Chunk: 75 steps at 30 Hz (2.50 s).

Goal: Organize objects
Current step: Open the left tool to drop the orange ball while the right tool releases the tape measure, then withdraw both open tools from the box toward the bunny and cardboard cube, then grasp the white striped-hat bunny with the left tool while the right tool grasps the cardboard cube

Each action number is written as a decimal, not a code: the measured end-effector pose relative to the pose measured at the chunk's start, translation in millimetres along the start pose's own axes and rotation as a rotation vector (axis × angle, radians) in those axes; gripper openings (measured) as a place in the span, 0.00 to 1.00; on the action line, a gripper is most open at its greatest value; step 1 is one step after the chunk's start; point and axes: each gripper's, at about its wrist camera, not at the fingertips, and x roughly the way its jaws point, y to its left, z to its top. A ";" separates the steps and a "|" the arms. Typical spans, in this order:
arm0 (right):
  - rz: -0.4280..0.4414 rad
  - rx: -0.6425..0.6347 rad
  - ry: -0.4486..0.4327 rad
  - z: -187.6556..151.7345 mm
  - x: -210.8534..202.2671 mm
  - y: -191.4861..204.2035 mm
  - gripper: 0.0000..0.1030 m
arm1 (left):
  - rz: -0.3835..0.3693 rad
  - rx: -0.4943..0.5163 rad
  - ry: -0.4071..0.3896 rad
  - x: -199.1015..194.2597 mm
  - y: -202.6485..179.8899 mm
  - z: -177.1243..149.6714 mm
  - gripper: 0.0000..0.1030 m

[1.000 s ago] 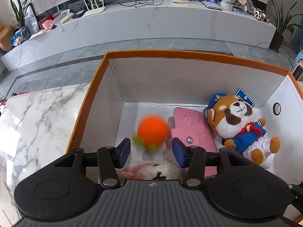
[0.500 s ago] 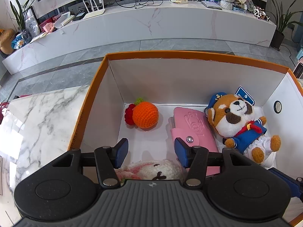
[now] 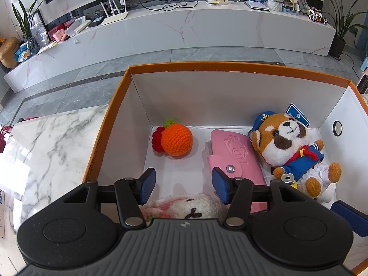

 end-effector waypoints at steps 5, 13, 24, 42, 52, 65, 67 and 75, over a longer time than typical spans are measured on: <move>0.000 -0.005 -0.008 1.0 -3.4 1.3 0.65 | -0.010 0.005 0.001 -1.9 -2.1 -1.0 0.62; -0.007 -0.014 -0.022 2.9 -14.1 3.1 0.67 | -0.005 0.016 -0.020 -14.6 -5.6 -1.3 0.62; -0.034 -0.066 -0.076 3.9 -57.4 13.0 0.71 | 0.017 0.090 -0.090 -68.6 -14.6 -10.2 0.61; -0.020 -0.147 -0.115 -10.2 -128.9 30.9 0.75 | 0.042 0.098 -0.212 -158.0 -23.9 -42.4 0.63; -0.022 -0.189 -0.091 -24.3 -144.4 36.0 0.76 | 0.047 0.070 -0.212 -175.9 -14.1 -94.5 0.63; -0.067 -0.358 0.003 -66.1 -142.8 43.3 0.78 | 0.029 0.031 -0.179 -178.2 7.0 -148.1 0.63; -0.069 -0.364 0.011 -71.4 -142.6 42.8 0.78 | 0.029 0.019 -0.178 -176.9 8.2 -153.8 0.63; -0.077 -0.364 0.043 -87.6 -139.0 35.2 0.79 | 0.012 -0.012 -0.145 -153.8 12.8 -173.0 0.63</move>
